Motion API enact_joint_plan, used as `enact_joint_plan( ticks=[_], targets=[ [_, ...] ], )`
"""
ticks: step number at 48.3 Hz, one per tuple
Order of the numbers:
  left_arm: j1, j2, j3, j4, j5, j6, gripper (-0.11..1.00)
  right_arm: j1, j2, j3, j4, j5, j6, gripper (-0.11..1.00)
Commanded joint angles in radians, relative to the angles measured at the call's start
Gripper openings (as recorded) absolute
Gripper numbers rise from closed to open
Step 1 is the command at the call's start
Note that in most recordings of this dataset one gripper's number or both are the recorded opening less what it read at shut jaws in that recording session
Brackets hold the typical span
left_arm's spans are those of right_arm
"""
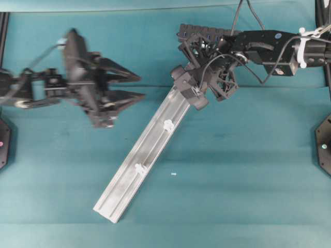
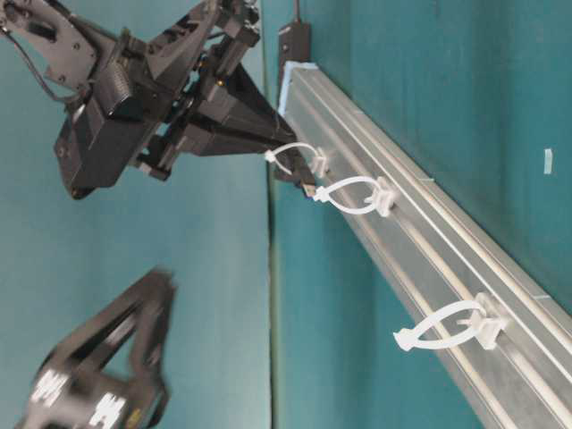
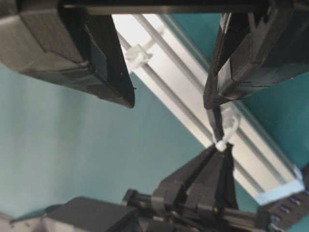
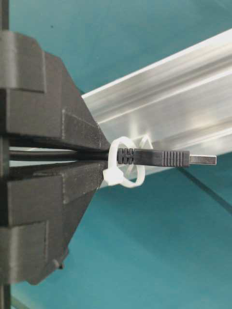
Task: Pass the USB cable through three rings with both arms.
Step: 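Move the left gripper to the plug emerging past the top ring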
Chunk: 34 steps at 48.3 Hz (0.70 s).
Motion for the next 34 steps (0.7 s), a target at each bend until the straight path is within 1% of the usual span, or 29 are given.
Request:
enact_joint_plan(
  ticks=[1, 10, 19, 27, 34],
  targets=[
    [0.002, 0.130, -0.054, 0.003, -0.012, 0.002, 0.70, 0.003, 0.002, -0.003, 0.002, -0.006, -0.008, 0.08],
    [0.009, 0.222, -0.115, 0.003, -0.012, -0.005, 0.71, 0.003, -0.002, 0.005, 0.003, -0.003, -0.006, 0.08],
    [0.023, 0.296, -0.179, 0.003, -0.009, -0.005, 0.74, 0.003, -0.006, 0.015, 0.009, -0.006, -0.006, 0.08],
    [0.034, 0.350, -0.225, 0.003, -0.006, -0.005, 0.74, 0.002, -0.006, 0.015, 0.037, -0.011, -0.006, 0.08],
    [0.040, 0.376, -0.235, 0.003, 0.002, -0.005, 0.74, 0.002, -0.008, 0.015, 0.055, -0.014, -0.006, 0.08]
  ],
)
